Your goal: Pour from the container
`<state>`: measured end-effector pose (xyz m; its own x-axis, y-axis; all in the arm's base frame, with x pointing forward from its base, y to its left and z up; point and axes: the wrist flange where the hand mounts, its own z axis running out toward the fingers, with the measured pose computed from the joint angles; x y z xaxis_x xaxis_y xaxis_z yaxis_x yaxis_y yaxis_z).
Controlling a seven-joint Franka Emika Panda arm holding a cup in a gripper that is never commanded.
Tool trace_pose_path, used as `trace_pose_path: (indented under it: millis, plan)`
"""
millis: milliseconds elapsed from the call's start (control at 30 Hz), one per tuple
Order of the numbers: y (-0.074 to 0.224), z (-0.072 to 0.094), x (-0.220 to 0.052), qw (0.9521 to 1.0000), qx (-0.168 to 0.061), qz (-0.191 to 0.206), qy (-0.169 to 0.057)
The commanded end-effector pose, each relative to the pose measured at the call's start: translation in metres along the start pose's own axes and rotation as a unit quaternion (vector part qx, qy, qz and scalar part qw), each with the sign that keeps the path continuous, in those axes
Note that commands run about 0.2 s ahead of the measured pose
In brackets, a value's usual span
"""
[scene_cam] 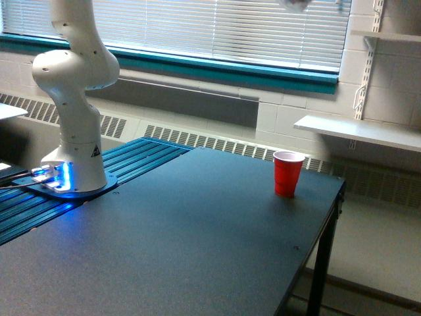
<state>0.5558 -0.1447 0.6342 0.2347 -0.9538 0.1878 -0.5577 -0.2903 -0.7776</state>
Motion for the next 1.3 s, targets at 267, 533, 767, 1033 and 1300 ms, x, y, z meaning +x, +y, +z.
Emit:
trace_pose_path:
  millis: [267,533,767,1033,1300]
  plan:
    - [0.014,0.063,-0.113,0.9908,0.012,0.060,-0.121]
    - [0.025,0.085,-0.172,0.9761,0.016,0.125,-0.177]
    - [0.039,0.103,-0.233,0.9643,0.003,0.145,-0.222]
    - [0.053,0.119,-0.297,0.9586,-0.022,0.119,-0.258]
    - [0.070,0.128,-0.353,0.9463,-0.037,0.121,-0.298]
